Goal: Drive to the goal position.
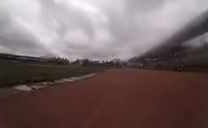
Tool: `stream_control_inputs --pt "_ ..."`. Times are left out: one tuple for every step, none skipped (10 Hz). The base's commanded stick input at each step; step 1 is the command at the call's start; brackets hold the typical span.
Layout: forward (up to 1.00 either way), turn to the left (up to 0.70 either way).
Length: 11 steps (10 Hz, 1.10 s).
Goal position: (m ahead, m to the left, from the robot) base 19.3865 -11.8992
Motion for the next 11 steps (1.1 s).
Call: stream_control_inputs --pt "0.70 0.00" --pt "0.70 0.00" --pt "0.70 0.00" --pt "0.70 0.00" --pt "0.70 0.00" --pt "0.70 0.00" --pt "0.70 0.00" --pt "0.70 0.00" --pt "0.70 0.00" --pt "0.70 0.00" --pt "0.70 0.00"
